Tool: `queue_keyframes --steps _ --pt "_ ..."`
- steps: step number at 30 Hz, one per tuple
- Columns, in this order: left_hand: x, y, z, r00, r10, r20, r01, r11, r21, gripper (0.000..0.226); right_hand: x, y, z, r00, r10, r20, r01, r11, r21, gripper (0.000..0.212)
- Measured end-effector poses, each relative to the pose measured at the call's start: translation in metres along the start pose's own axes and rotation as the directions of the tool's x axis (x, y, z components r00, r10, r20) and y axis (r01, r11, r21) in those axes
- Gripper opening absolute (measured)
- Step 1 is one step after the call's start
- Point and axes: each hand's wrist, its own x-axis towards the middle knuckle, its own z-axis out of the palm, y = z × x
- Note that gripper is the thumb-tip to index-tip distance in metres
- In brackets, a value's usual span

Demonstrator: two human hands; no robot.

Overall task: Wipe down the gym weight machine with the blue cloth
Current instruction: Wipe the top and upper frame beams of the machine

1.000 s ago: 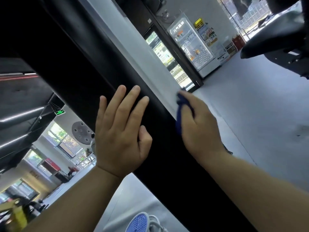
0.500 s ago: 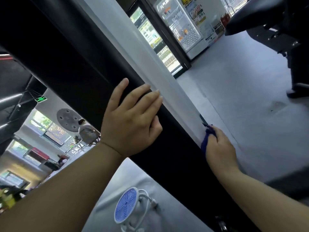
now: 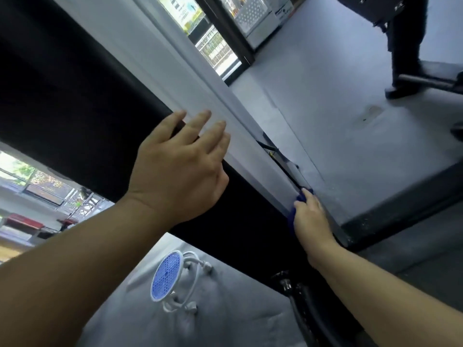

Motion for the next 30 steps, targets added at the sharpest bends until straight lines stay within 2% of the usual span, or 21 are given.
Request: queue_keyframes --steps 1,3,5,7,9,11,13,14,16,18,20,21,23,25,27,30 --pt "0.001 0.003 0.000 1.000 -0.019 0.015 0.019 1.000 0.007 0.049 -0.001 -0.012 0.004 0.997 -0.042 0.062 0.038 0.998 0.055 0.051" --pt "0.003 0.019 0.001 0.996 -0.024 0.089 0.023 1.000 0.008 0.054 -0.009 -0.037 0.015 0.950 -0.260 0.172 0.242 0.963 0.118 0.055" --pt "0.005 0.039 0.004 0.984 0.006 0.178 -0.009 1.000 0.017 0.060 -0.016 -0.037 0.020 0.870 -0.446 0.208 0.441 0.894 0.073 0.058" --pt "0.006 0.050 0.007 0.975 0.003 0.220 -0.007 1.000 0.020 0.060 -0.012 -0.009 0.009 0.863 -0.466 0.195 0.485 0.873 -0.059 0.060" --pt "0.008 0.049 0.010 0.977 -0.011 0.215 0.006 1.000 0.023 0.060 -0.001 0.022 -0.008 0.930 -0.338 0.146 0.361 0.913 -0.191 0.059" --pt "0.009 0.051 0.010 0.972 0.005 0.234 -0.017 0.999 0.049 0.062 0.013 0.039 -0.024 0.986 -0.138 0.093 0.154 0.967 -0.201 0.056" --pt "0.010 0.053 0.008 0.961 0.010 0.276 -0.031 0.997 0.072 0.064 0.019 0.041 -0.031 0.998 0.025 0.051 -0.017 0.988 -0.154 0.056" --pt "0.010 0.055 0.007 0.959 0.011 0.284 -0.034 0.997 0.076 0.064 0.018 0.039 -0.030 0.997 0.051 0.055 -0.044 0.992 -0.118 0.056" --pt "0.012 0.058 0.005 0.952 0.018 0.305 -0.043 0.996 0.075 0.065 0.009 0.032 -0.023 0.995 -0.032 0.097 0.037 0.998 -0.052 0.056" --pt "0.013 0.059 0.003 0.945 0.015 0.327 -0.042 0.996 0.078 0.065 -0.004 0.032 -0.016 0.981 -0.140 0.135 0.149 0.987 -0.060 0.058" --pt "0.014 0.060 0.002 0.936 0.015 0.351 -0.052 0.994 0.096 0.066 -0.003 0.046 -0.020 0.976 -0.166 0.137 0.182 0.977 -0.110 0.059" --pt "0.015 0.062 0.002 0.930 0.024 0.367 -0.066 0.992 0.103 0.067 0.005 0.056 -0.025 0.984 -0.133 0.122 0.151 0.976 -0.159 0.059" --pt "0.016 0.069 0.003 0.919 0.053 0.392 -0.095 0.991 0.090 0.067 0.019 0.073 -0.040 0.996 0.078 0.054 -0.062 0.966 -0.252 0.060" --pt "0.016 0.080 0.005 0.907 0.097 0.409 -0.140 0.987 0.077 0.068 0.028 0.080 -0.050 0.955 0.296 0.011 -0.288 0.936 -0.200 0.063" --pt "0.018 0.094 0.008 0.876 0.148 0.460 -0.192 0.980 0.051 0.075 0.029 0.073 -0.048 0.950 0.311 0.019 -0.308 0.946 -0.099 0.064" --pt "0.023 0.117 0.016 0.823 0.232 0.519 -0.270 0.963 -0.003 0.066 0.022 0.061 -0.038 0.979 0.203 0.033 -0.202 0.979 -0.023 0.065"
